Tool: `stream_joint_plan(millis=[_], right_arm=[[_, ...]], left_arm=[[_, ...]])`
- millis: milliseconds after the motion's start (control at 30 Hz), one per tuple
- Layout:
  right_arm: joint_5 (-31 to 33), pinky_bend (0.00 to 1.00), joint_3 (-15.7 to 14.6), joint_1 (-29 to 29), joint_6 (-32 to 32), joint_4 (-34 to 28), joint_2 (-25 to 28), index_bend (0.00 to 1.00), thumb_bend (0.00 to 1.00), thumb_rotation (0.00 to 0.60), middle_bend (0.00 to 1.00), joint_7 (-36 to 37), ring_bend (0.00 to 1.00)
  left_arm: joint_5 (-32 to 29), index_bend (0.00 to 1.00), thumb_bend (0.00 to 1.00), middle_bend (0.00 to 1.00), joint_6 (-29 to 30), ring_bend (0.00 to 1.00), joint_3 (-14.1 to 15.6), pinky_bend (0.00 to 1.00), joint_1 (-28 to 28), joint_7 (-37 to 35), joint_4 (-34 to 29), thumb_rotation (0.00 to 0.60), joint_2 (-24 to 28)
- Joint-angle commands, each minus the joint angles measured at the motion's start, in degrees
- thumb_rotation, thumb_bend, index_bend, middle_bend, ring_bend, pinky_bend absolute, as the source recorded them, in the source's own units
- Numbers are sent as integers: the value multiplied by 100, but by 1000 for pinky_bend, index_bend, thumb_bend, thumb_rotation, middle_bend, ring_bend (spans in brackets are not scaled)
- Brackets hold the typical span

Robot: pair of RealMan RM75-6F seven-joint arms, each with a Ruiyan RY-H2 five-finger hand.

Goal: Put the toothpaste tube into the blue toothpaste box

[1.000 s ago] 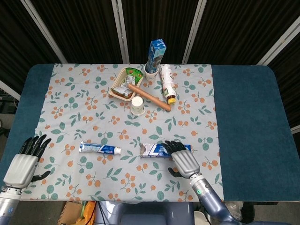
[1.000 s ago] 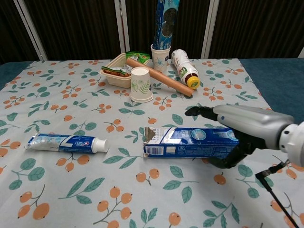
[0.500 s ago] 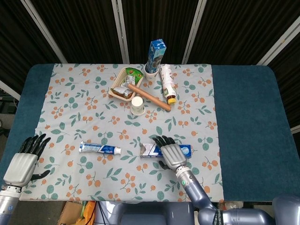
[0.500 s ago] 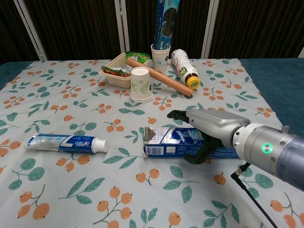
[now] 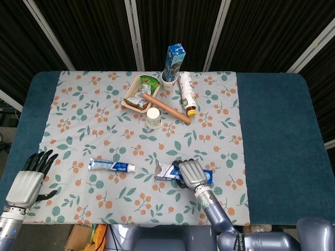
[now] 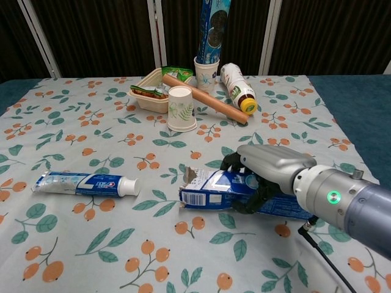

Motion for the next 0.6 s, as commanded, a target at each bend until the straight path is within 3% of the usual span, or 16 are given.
stream_joint_plan(millis=[33, 300, 600], right_arm=[[-190, 342, 32, -3, 97, -179, 60, 360, 364, 600, 474, 109, 427], [-436, 342, 137, -64, 326, -726, 477, 360, 365, 600, 474, 259, 427], [-464, 342, 222, -160, 570, -1220, 945, 361, 364, 600, 474, 309, 427]], left_arm=[[-52, 17, 6, 6, -36, 13, -35, 99, -28, 19, -46, 600, -1], [-427, 260, 89, 203, -614, 205, -456, 301, -569, 651, -158, 600, -180], [-1414, 330, 130, 304, -1671, 285, -911, 360, -1451, 1879, 33, 600, -916]])
